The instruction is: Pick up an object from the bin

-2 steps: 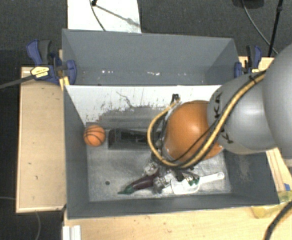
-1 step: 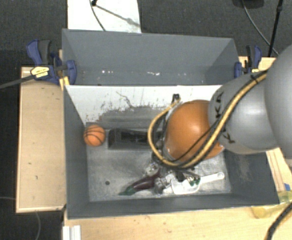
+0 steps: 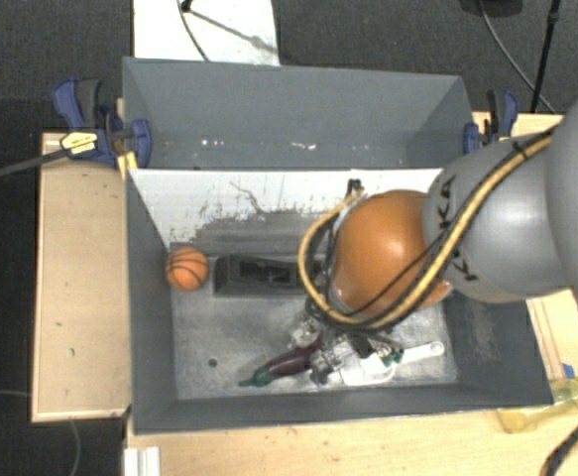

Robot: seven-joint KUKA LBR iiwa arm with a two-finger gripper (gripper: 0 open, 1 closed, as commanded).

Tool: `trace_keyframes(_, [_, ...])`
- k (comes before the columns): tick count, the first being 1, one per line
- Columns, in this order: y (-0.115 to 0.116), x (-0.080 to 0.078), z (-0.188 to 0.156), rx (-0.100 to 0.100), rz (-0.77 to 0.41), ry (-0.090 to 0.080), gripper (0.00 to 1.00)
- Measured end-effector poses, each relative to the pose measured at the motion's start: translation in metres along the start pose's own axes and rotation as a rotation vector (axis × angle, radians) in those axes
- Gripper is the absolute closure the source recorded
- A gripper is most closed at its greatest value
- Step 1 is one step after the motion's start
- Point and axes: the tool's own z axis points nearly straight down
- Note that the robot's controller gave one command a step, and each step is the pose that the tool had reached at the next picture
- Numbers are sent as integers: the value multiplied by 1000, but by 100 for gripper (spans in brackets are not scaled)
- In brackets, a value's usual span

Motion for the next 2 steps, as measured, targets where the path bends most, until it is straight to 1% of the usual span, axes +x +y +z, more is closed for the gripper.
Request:
trace_keyframes(1, [-1,-2,-20,3,0,-8,100])
trace_keyframes(2, [-1,-2,-33,4,1,-12,100])
